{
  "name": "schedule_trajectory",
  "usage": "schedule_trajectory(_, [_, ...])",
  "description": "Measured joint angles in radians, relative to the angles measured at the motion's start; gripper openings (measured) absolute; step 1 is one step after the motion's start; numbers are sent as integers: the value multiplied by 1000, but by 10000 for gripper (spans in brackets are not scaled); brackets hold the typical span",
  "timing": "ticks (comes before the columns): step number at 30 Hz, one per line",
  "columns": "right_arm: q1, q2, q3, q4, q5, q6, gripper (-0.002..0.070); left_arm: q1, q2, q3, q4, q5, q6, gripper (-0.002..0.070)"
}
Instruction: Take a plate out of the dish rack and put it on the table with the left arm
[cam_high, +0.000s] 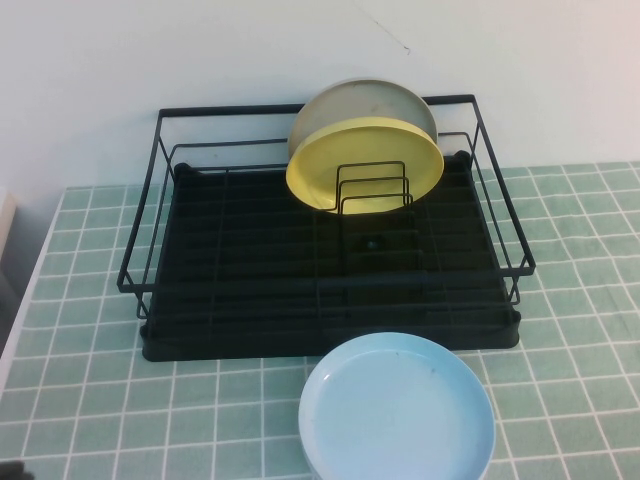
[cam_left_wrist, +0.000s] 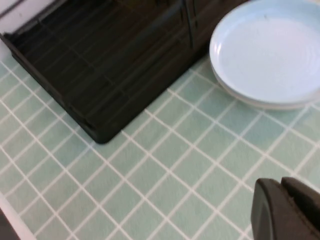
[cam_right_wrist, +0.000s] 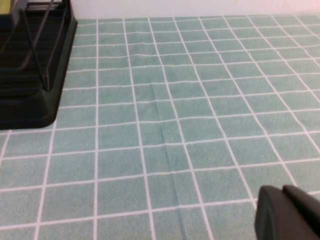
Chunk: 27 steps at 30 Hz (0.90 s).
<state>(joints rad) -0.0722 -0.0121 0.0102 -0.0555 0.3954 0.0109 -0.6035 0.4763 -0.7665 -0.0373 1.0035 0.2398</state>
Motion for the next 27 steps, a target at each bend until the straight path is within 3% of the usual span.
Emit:
schedule_trajectory(10, [0,0,0,0,0,0,-2,0,-4,2,-1,146,6,-2])
schedule_trajectory(20, [0,0,0,0,0,0,-2,2,-123,143,-58,150,6,-2])
schedule_trajectory(23, [0,0,0,0,0,0,-2,37,-197,236,-51,109,7,-2])
schedule_trajectory(27, [0,0,0,0,0,0,-2,147,-288,269,-30,80,7,-2])
